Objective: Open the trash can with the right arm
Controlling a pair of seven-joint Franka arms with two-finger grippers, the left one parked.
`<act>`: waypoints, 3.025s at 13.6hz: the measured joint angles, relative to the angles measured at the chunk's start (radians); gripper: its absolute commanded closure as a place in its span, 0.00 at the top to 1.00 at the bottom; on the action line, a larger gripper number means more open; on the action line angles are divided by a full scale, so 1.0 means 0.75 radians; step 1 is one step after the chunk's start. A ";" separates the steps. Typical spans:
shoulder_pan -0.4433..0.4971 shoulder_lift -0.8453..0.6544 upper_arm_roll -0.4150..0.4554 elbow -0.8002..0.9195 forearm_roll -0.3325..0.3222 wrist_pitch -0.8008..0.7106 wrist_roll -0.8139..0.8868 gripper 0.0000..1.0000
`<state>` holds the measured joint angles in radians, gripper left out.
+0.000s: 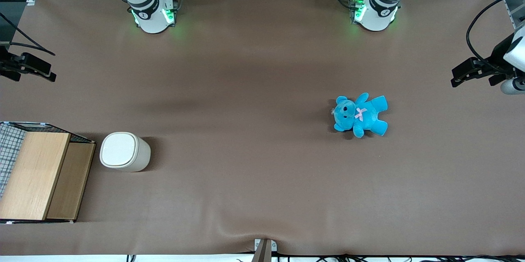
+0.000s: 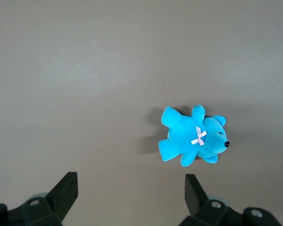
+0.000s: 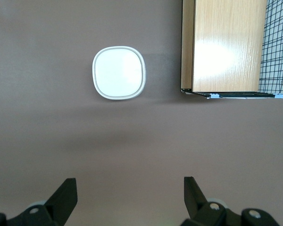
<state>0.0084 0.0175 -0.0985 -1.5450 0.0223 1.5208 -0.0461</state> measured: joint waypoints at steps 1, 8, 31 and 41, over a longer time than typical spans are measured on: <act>0.000 0.003 0.000 0.000 0.000 0.000 0.000 1.00; -0.002 0.019 0.000 0.000 0.000 -0.006 0.000 1.00; -0.001 0.455 0.015 -0.016 0.003 0.396 0.001 0.00; 0.005 0.653 0.023 -0.013 0.003 0.630 0.001 0.00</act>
<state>0.0119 0.5074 -0.0816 -1.5550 0.0244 1.9935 -0.0452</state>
